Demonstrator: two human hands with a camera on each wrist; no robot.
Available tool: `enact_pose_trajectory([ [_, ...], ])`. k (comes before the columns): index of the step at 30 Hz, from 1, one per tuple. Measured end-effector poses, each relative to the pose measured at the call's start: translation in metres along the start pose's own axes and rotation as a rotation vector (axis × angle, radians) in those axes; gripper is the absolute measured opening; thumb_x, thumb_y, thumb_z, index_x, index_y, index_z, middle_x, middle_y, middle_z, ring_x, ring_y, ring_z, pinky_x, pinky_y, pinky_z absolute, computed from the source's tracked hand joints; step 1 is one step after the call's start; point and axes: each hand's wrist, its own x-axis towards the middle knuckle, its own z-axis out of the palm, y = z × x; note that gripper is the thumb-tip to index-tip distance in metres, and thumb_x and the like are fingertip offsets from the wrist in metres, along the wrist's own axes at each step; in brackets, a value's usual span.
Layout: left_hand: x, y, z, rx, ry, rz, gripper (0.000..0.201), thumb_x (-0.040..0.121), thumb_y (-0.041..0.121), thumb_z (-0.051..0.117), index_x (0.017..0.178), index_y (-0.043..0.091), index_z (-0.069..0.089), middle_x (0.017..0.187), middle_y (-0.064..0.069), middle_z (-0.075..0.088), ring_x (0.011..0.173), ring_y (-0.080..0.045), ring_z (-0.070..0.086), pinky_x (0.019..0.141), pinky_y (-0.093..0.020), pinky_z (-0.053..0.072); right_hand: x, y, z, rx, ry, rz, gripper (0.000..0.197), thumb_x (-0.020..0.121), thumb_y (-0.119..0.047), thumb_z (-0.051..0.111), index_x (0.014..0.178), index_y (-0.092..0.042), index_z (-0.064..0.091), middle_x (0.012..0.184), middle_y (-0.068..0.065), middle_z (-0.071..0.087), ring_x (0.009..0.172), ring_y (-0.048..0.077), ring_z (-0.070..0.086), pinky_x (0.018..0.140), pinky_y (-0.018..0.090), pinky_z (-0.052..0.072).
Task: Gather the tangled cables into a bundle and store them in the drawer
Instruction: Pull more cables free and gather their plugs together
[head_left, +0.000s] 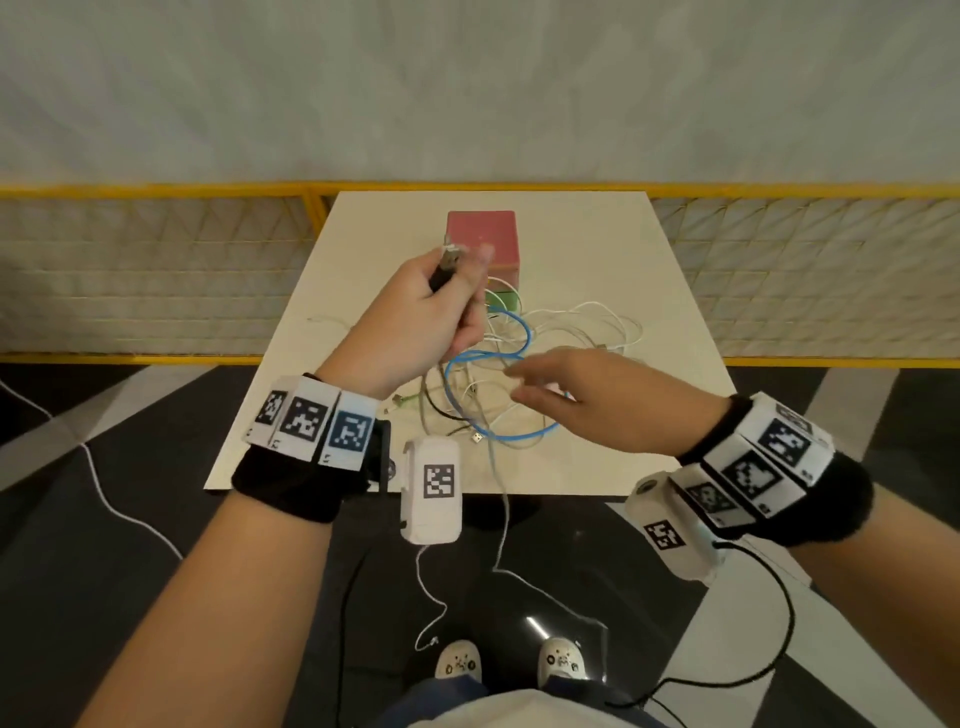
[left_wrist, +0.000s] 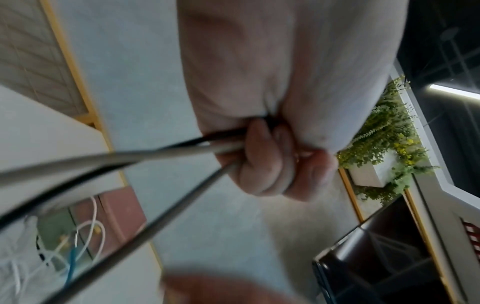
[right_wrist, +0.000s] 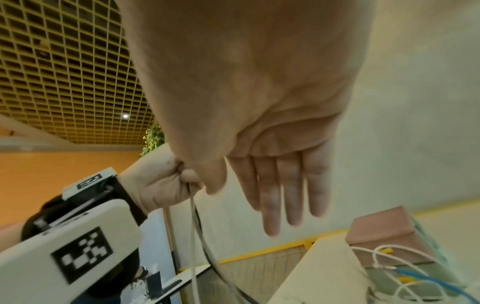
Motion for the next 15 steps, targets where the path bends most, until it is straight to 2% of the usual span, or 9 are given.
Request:
enact_pose_trajectory([
  [3,0.001,0.008,0.019,-0.004,-0.033,0.065,0.050,0.106,0.037,0.031,0.062,0.012,0.038,0.053,-0.001,0.043,0.050,-0.012,0.041,0.056,-0.022,0.038,0.012,-0.015,-0.003,0.461,0.036,-0.110,0.032,0.099,-0.027,0.041,0.125,-0.010,0.050,0.111,-0.007,0.061,0.099,-0.005,0.055,0.089,0.013,0.042],
  [6,0.006,0.006,0.029,0.031,-0.007,0.106,0.051,0.104,0.042,0.032,0.058,0.022,0.041,0.064,0.001,0.050,0.061,-0.010,0.047,0.069,-0.024,0.040,0.017,-0.021,-0.002,0.886,0.050,-0.190,0.021,0.100,-0.001,0.034,0.119,0.000,0.043,0.097,-0.006,0.057,0.083,-0.015,0.059,0.077,0.008,0.046],
  [7,0.009,0.004,0.030,0.045,-0.003,0.098,0.049,0.102,0.047,0.033,0.058,0.026,0.043,0.067,0.001,0.051,0.063,-0.011,0.048,0.069,-0.026,0.042,0.018,-0.021,0.001,0.966,0.056,-0.201,0.021,0.100,0.001,0.031,0.118,0.001,0.043,0.093,-0.004,0.056,0.081,-0.013,0.060,0.077,0.008,0.046],
  [9,0.011,0.003,0.031,0.031,-0.016,0.039,0.047,0.099,0.052,0.036,0.059,0.029,0.047,0.072,-0.001,0.052,0.061,-0.016,0.052,0.055,-0.028,0.047,0.021,-0.020,0.006,1.073,0.044,-0.212,0.020,0.101,-0.006,0.030,0.111,-0.001,0.046,0.079,0.000,0.053,0.069,0.002,0.060,0.077,0.021,0.053],
  [11,0.014,0.002,0.030,-0.015,-0.024,0.042,0.035,0.102,0.041,0.043,0.071,0.026,0.052,0.070,-0.001,0.052,0.064,-0.016,0.056,0.050,-0.021,0.044,0.024,-0.019,0.012,1.121,0.058,-0.194,0.020,0.101,-0.014,0.028,0.093,-0.006,0.045,0.064,-0.006,0.041,0.052,0.009,0.040,0.058,0.030,0.047],
  [12,0.014,0.002,0.028,-0.069,-0.031,0.064,0.021,0.102,0.031,0.048,0.085,0.021,0.055,0.071,-0.001,0.053,0.064,-0.012,0.057,0.048,-0.017,0.043,0.026,-0.017,0.015,1.140,0.075,-0.160,0.022,0.102,-0.014,0.027,0.088,-0.009,0.042,0.059,-0.009,0.037,0.049,0.009,0.030,0.048,0.030,0.034],
  [13,0.014,0.003,0.026,-0.122,-0.043,0.084,0.007,0.101,0.024,0.051,0.102,0.018,0.053,0.073,-0.001,0.054,0.063,-0.009,0.059,0.046,-0.017,0.042,0.027,-0.015,0.016,1.153,0.094,-0.131,0.023,0.103,-0.013,0.025,0.087,-0.010,0.041,0.057,-0.009,0.034,0.049,0.009,0.024,0.046,0.031,0.022],
  [14,0.014,0.001,0.024,-0.161,-0.049,0.107,0.014,0.101,0.021,0.050,0.114,0.017,0.049,0.076,-0.003,0.056,0.064,-0.010,0.062,0.043,-0.018,0.041,0.027,-0.013,0.017,1.155,0.114,-0.118,0.024,0.104,-0.013,0.024,0.087,-0.010,0.041,0.058,-0.007,0.031,0.049,0.011,0.020,0.046,0.030,0.016],
  [15,0.015,0.000,0.022,-0.214,-0.069,0.121,0.016,0.103,0.022,0.045,0.117,0.016,0.045,0.077,-0.003,0.059,0.068,-0.017,0.065,0.041,-0.021,0.040,0.028,-0.010,0.018,1.146,0.131,-0.119,0.025,0.104,-0.013,0.024,0.088,-0.009,0.043,0.060,-0.003,0.028,0.049,0.012,0.017,0.045,0.028,0.015],
])
